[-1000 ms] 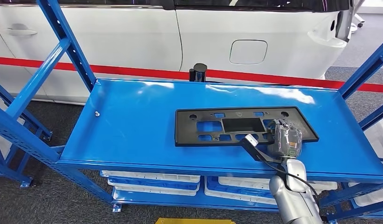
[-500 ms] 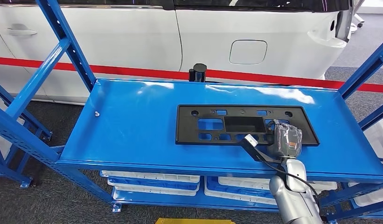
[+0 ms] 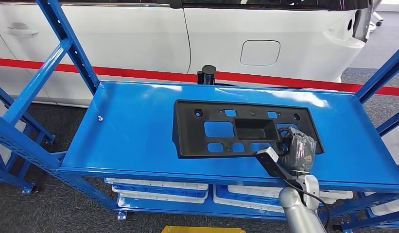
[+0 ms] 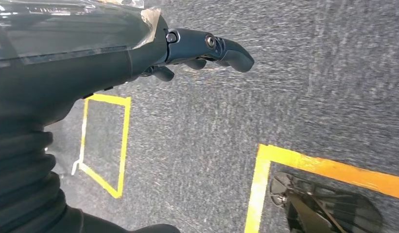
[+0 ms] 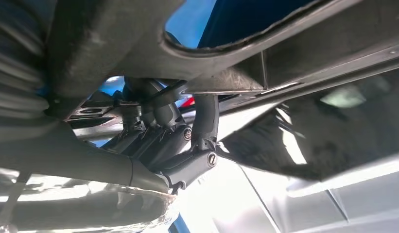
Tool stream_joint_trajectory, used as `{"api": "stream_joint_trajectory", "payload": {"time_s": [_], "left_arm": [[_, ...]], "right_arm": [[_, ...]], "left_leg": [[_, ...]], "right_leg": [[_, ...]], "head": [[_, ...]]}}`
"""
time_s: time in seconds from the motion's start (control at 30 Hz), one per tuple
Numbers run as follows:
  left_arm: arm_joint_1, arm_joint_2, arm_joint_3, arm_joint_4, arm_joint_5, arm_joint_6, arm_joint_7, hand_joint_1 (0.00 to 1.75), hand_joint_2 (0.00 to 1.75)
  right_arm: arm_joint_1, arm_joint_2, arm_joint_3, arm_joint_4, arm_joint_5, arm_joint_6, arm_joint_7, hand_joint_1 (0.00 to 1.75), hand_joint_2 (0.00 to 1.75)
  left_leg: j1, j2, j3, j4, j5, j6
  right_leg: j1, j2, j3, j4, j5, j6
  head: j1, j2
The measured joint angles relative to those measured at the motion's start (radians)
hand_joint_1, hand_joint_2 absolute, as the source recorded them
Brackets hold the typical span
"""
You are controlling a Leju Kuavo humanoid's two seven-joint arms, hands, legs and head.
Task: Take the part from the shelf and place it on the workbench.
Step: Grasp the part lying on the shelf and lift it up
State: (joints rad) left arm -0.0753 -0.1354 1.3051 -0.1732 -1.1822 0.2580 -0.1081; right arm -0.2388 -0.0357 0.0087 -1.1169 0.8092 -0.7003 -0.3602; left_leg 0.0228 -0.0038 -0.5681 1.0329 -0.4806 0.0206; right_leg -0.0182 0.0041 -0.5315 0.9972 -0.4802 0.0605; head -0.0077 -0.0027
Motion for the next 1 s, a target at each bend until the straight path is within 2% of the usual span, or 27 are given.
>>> {"api": "stream_joint_trajectory", "payload": {"time_s": [0.13, 0.33, 0.47, 0.6, 0.77, 1.0], "left_arm": [[0.0, 0.0, 0.001, 0.0, 0.002, 0.001, 0.012, 0.0, 1.75], [0.0, 0.0, 0.004, 0.0, 0.009, 0.006, 0.007, 0.0, 1.75], [0.001, 0.0, 0.006, 0.0, 0.012, 0.012, -0.001, 0.0, 1.75], [0.001, 0.001, 0.01, 0.0, 0.018, 0.016, -0.005, 0.0, 1.75], [0.001, 0.001, 0.014, 0.0, 0.021, 0.019, -0.006, 0.0, 1.75], [0.002, 0.0, 0.018, 0.0, 0.029, 0.025, -0.006, 0.0, 1.75]], "right_arm": [[0.054, 0.025, 0.008, -0.124, -0.253, 0.031, -0.113, 1.75, 1.75], [0.117, 0.036, 0.043, -0.294, -0.602, 0.179, -0.183, 1.75, 1.75], [0.148, 0.042, 0.049, -0.375, -0.78, 0.261, -0.211, 1.75, 1.75], [0.17, 0.044, 0.048, -0.433, -0.871, 0.302, -0.222, 1.75, 1.75], [0.179, 0.047, 0.037, -0.465, -0.921, 0.311, -0.218, 1.75, 1.75], [0.18, 0.045, 0.017, -0.471, -1.01, 0.338, -0.172, 1.75, 1.75]], "left_leg": [[0.0, 0.0, -0.002, -0.001, 0.0, 0.0], [0.0, 0.0, -0.003, -0.002, 0.0, 0.0], [0.0, 0.0, -0.004, -0.002, 0.0, 0.0], [0.0, 0.0, -0.004, -0.002, 0.0, 0.0], [0.0, 0.0, -0.004, -0.002, 0.0, 0.0], [0.0, 0.0, -0.004, -0.002, 0.0, 0.0]], "right_leg": [[0.0, 0.0, -0.002, 0.0, 0.0, 0.0], [0.0, 0.0, -0.005, 0.0, -0.001, -0.001], [0.0, 0.0, -0.005, 0.0, -0.001, -0.001], [0.0, 0.0, -0.005, 0.0, -0.001, -0.001], [0.0, 0.0, -0.005, 0.0, -0.001, -0.001], [0.0, 0.0, -0.005, 0.0, -0.001, -0.001]], "head": [[0.0, 0.0], [0.0, 0.0], [0.0, 0.0], [0.0, 0.0], [0.0, 0.0], [0.0, 0.0]]}}
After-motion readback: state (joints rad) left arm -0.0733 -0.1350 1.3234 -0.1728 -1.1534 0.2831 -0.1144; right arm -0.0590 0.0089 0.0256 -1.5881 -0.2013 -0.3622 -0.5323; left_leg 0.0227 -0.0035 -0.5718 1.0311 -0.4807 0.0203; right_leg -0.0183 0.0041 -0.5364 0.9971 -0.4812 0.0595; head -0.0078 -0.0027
